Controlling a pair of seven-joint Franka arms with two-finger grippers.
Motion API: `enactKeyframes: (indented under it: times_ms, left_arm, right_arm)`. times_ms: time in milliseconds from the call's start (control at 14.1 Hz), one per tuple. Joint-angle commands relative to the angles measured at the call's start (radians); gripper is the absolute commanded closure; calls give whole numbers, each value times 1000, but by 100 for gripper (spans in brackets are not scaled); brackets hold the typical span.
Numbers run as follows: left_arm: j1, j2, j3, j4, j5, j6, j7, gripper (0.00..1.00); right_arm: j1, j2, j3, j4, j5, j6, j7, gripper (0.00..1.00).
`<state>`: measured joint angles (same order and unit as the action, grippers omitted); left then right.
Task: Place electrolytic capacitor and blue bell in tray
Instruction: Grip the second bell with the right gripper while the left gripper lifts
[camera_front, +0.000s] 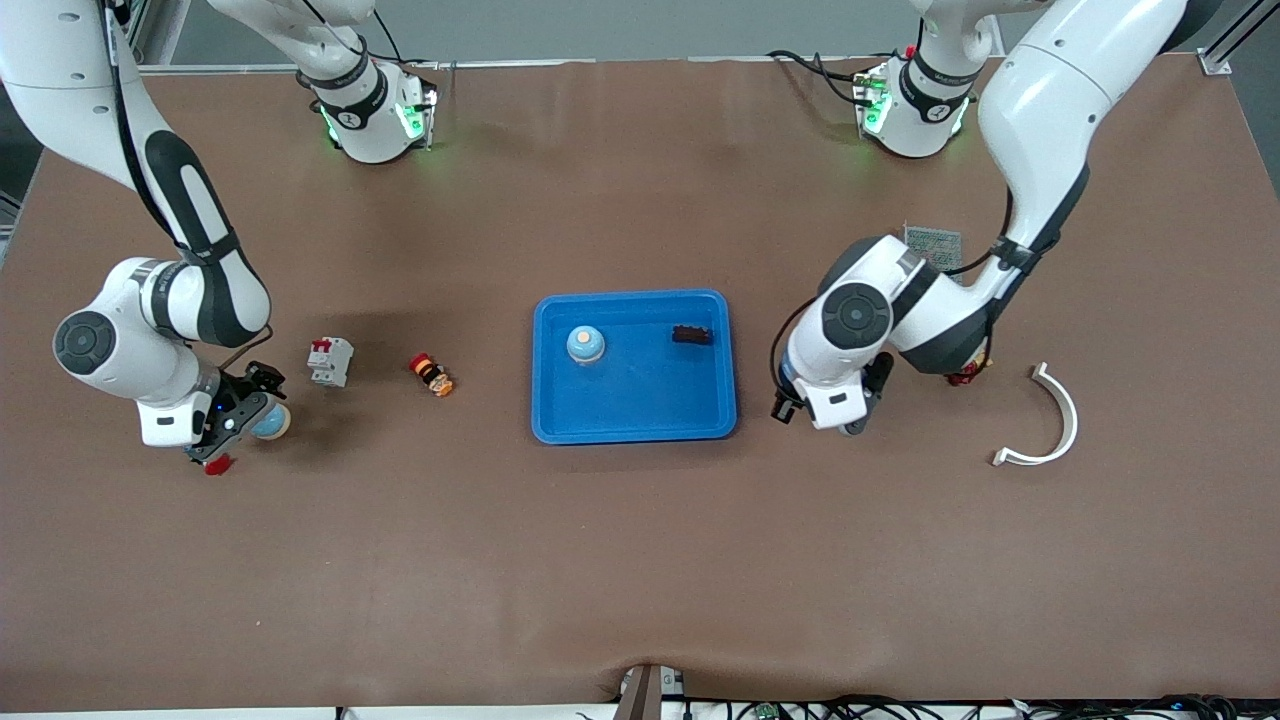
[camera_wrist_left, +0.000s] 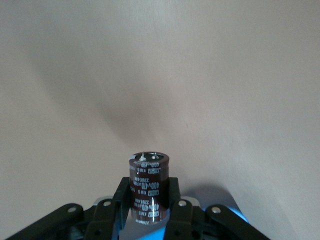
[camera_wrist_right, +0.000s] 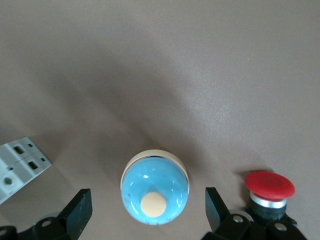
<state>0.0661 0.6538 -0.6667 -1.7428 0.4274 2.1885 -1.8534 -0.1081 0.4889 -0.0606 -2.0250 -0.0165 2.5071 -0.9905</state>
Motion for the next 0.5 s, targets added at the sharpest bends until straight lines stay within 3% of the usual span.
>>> enactKeyframes:
  times_ms: [0,425]
  left_arm:
    - [-54,44,6,63,-18,-6,-71,100]
    - [-152,124,15,167,-70,-4,-211,100]
  right_arm:
    - [-34,22,19,-4,23,36,-46,0]
    - [-38,48,22,-4,26,67,-50,0]
